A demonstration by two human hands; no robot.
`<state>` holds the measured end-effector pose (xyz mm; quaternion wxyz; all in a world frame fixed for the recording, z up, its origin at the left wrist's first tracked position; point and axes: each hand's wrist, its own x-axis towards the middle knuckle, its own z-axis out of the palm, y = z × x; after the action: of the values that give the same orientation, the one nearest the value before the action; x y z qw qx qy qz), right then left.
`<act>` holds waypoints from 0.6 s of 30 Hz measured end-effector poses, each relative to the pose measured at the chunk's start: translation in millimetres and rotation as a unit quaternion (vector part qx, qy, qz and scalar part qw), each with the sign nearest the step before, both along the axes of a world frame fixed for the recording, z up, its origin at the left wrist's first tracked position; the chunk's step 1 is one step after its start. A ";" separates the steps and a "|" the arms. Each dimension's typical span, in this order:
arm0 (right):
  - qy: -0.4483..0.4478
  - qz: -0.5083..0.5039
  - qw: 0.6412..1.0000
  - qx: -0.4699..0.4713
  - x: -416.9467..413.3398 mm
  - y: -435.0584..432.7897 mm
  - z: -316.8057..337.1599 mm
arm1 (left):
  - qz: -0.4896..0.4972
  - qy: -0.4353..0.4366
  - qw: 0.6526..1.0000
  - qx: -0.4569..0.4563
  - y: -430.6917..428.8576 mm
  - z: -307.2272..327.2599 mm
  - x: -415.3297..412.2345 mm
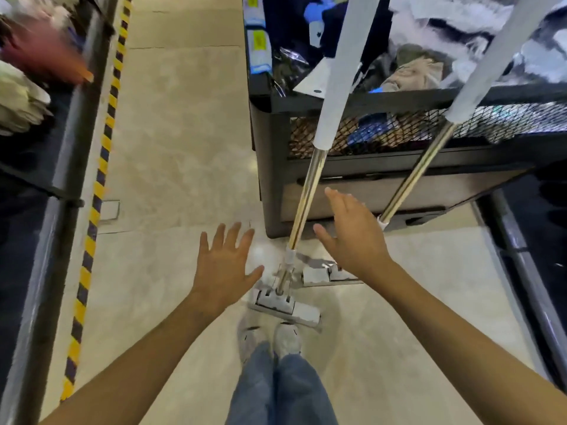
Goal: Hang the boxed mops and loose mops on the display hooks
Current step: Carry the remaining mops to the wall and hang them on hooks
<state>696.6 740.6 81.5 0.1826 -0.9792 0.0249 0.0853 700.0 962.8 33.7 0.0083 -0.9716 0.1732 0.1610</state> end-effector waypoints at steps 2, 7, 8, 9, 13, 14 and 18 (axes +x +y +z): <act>-0.007 -0.036 0.998 0.043 27.7 2.9 -25.6 | -0.006 0.016 1.000 -0.011 -9.4 -33.0 30.8; -0.033 -0.123 0.940 0.315 71.3 5.6 -84.2 | 0.009 0.112 0.971 -0.210 -45.2 -102.6 86.7; -0.043 -0.136 0.916 0.375 75.7 5.4 -92.7 | 0.027 0.181 0.942 -0.281 -53.3 -114.0 93.4; -0.054 -0.144 0.891 0.428 79.1 4.8 -99.9 | 0.039 0.248 0.908 -0.335 -61.8 -124.1 99.1; -0.086 -0.146 0.824 0.540 85.8 6.0 -111.4 | 0.097 0.402 0.798 -0.439 -85.2 -150.1 109.1; -0.087 -0.146 0.813 0.556 86.3 6.4 -111.6 | 0.115 0.410 0.780 -0.458 -87.4 -155.5 110.0; -0.098 -0.151 0.805 0.565 85.1 5.7 -112.7 | 0.153 0.403 0.755 -0.494 -89.3 -163.1 113.6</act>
<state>781.7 746.3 -31.2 0.7159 -0.6895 0.1020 -0.0410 813.6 873.5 -129.3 -0.5679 -0.6996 0.0653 0.4287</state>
